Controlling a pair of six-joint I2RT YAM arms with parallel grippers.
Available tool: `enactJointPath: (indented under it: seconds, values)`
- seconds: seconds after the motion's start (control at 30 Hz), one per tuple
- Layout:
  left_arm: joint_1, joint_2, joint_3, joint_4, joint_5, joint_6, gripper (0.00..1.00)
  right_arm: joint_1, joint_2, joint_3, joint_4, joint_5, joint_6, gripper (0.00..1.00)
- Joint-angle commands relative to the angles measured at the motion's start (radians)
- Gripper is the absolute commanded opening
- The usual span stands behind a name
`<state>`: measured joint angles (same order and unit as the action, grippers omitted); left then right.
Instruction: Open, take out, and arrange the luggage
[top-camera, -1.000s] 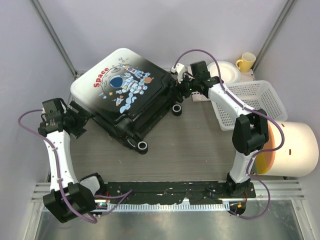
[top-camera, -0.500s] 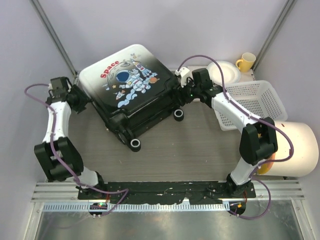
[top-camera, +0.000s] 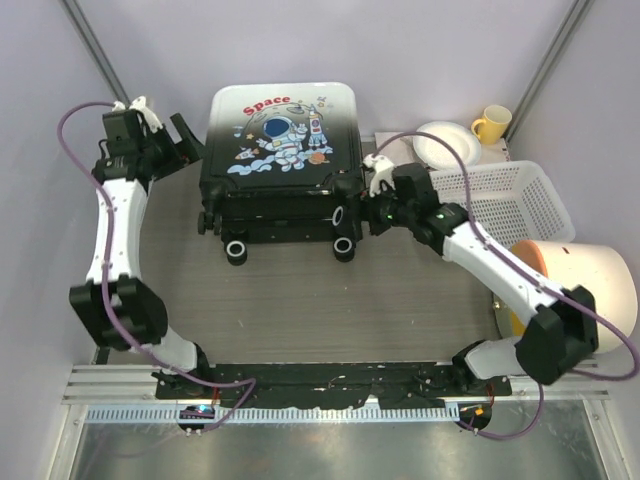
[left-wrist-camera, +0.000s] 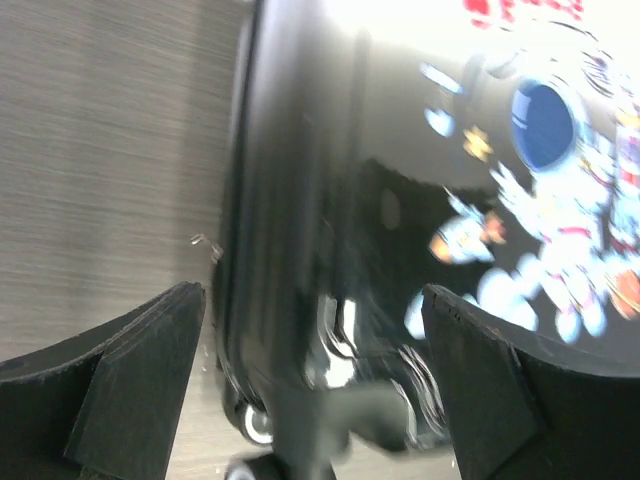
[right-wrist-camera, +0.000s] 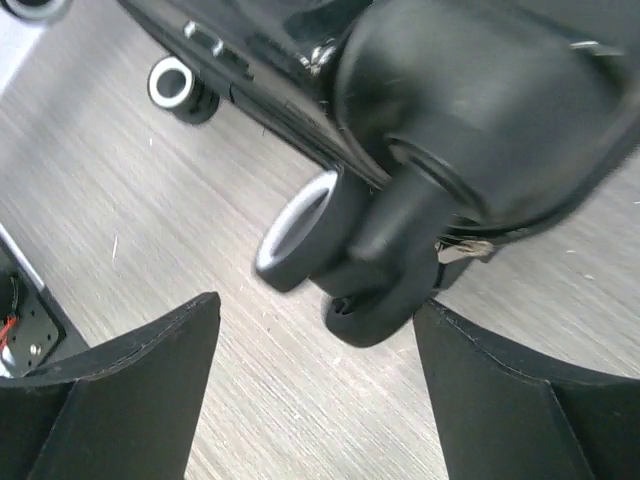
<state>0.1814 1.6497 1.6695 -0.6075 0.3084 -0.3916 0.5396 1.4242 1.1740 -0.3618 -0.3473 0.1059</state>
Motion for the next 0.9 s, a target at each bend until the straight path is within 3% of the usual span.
enactJointPath:
  seconds: [0.0, 0.17, 0.27, 0.3, 0.37, 0.5, 0.87]
  values:
    - [-0.010, -0.261, -0.148, -0.035, 0.118, 0.063, 0.96, -0.067, -0.215, -0.111, 0.145, 0.065, 0.074, 0.84]
    - [-0.010, -0.396, -0.284, -0.023, 0.120, 0.043, 0.95, -0.119, -0.346, -0.384, 0.326, 0.178, 0.000, 0.73]
    - [-0.008, -0.421, -0.313, -0.006, 0.124, 0.028, 0.94, -0.121, -0.352, -0.532, 0.567, 0.217, -0.002, 0.66]
    - [-0.010, -0.422, -0.318, 0.000, 0.124, 0.014, 0.94, -0.121, -0.334, -0.565, 0.707, 0.220, -0.003, 0.64]
    - [-0.008, -0.421, -0.318, 0.003, 0.130, 0.004, 0.94, -0.121, -0.292, -0.621, 0.829, 0.237, 0.024, 0.59]
    - [-0.010, -0.407, -0.324, 0.017, 0.138, -0.018, 0.93, -0.121, -0.165, -0.689, 1.148, 0.170, 0.000, 0.59]
    - [-0.010, -0.361, -0.295, 0.002, 0.121, -0.001, 0.93, -0.099, 0.080, -0.656, 1.345, 0.074, 0.003, 0.60]
